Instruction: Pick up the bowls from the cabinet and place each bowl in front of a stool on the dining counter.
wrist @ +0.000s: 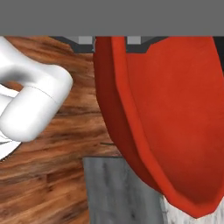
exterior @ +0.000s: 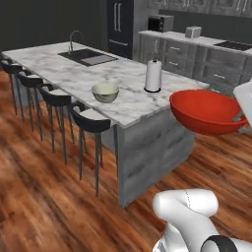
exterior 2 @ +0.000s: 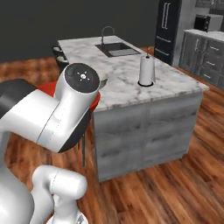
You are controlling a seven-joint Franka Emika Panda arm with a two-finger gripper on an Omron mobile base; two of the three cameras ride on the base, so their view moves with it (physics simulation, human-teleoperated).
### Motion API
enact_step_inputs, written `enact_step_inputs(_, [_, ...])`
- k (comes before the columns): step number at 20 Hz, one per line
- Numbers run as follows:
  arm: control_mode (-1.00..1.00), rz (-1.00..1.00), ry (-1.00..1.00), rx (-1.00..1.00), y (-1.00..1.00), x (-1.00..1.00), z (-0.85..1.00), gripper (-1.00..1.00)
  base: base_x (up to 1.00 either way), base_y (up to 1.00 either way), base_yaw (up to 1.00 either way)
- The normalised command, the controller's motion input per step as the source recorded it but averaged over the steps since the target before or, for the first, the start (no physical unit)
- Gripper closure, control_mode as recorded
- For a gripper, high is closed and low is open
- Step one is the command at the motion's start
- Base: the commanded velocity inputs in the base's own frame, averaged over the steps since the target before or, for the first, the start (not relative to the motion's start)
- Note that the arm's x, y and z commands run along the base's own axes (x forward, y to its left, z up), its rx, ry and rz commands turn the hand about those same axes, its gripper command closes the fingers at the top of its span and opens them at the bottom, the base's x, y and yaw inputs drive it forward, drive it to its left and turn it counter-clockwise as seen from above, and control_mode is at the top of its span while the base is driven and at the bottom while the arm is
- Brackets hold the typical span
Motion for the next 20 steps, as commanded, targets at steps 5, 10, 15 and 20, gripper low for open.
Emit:
enact_step_inputs(5, [1.0, 0.0, 0.0, 0.0, 0.0, 0.0, 0.0, 1.0, 0.12, 1.0, -0.59])
enact_step_inputs(10, [1.0, 0.0, 0.0, 0.0, 0.0, 0.0, 0.0, 1.0, 0.12, 1.0, -0.61])
enact_step_inputs(15, [1.0, 0.0, 0.0, 0.0, 0.0, 0.0, 0.0, 1.0, 0.0, 1.0, -0.6])
enact_step_inputs(20, [1.0, 0.0, 0.0, 0.0, 0.0, 0.0, 0.0, 1.0, -0.17, 1.0, -0.58])
